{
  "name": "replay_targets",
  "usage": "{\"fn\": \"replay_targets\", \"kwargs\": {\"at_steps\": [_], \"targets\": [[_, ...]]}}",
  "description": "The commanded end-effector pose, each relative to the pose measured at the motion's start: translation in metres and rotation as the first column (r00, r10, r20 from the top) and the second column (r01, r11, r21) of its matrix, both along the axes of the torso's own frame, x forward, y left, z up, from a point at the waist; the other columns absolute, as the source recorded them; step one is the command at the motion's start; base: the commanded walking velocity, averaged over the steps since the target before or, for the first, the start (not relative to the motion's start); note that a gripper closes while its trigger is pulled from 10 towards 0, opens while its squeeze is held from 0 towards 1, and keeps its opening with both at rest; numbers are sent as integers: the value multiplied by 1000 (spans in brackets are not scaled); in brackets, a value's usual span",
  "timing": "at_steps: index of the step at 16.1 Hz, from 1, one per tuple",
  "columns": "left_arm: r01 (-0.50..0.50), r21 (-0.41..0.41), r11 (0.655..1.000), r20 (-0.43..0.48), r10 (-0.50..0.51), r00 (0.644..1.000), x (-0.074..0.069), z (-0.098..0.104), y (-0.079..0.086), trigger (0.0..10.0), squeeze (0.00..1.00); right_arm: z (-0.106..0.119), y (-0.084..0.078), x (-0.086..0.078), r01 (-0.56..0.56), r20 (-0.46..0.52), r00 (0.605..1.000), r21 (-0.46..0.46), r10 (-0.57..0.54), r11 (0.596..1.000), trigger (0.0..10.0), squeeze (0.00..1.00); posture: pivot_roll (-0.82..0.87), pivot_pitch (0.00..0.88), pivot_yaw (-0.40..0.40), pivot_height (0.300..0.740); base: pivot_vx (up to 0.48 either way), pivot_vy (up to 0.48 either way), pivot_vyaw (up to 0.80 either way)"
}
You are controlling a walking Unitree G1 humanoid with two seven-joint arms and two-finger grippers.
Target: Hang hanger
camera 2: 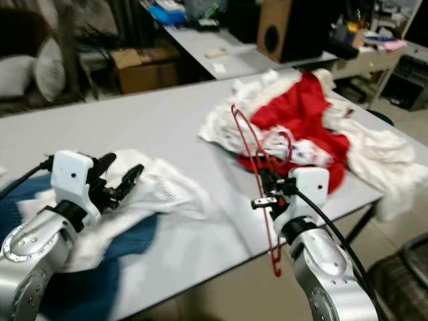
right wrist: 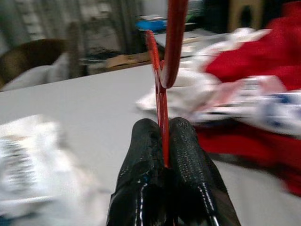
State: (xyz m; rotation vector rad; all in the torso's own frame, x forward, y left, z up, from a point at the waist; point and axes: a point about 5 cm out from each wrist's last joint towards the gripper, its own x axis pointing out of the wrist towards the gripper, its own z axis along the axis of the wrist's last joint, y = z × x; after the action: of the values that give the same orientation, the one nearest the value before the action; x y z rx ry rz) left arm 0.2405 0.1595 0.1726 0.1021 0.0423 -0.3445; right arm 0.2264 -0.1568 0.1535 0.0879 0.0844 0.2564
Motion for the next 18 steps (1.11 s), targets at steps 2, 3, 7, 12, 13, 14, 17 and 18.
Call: {"fn": "replay_targets", "kwargs": {"at_steps": [2,3,7,12,13,14,17,18], "targets": [[-38,23,999,-12,39,999,-4,-4,7,10000,0,3,11,1,-101,-8,995,7,102,995,10000,0,-20,0,-51,740,0,399,0],[-44,22,999,-12,45,999,-5,-4,8,10000,0,2,13,1,-114,-14,993,15,115,993,10000,0,-17,0,-57,740,0,398,0],[-46,60,997,-2,46,999,-5,-5,7,10000,0,4,14,1,-108,16,994,-16,109,994,10000,0,-24,0,-62,740,0,-240,0],[-48,3,999,-25,48,999,-6,-9,6,10000,0,1,11,-2,-96,-26,995,52,97,994,10000,0,-32,0,-57,740,0,-288,0],[-49,6,999,-23,49,999,-6,-8,6,10000,0,0,10,-3,-87,-29,996,45,88,995,10000,0,-32,0,-57,740,0,0,0],[-46,13,999,-22,47,999,-6,-8,6,10000,0,-1,11,-3,-93,-37,995,66,95,994,10000,0,-32,0,-57,740,0,322,0],[-37,12,999,-20,37,999,-7,-8,4,10000,0,1,4,0,-33,-11,999,27,34,999,10000,0,-32,0,-60,740,0,337,0],[-39,10,999,-19,39,999,-7,-8,4,10000,0,0,3,0,-34,-11,999,13,34,999,10000,0,-30,0,-62,740,0,304,0]]}}
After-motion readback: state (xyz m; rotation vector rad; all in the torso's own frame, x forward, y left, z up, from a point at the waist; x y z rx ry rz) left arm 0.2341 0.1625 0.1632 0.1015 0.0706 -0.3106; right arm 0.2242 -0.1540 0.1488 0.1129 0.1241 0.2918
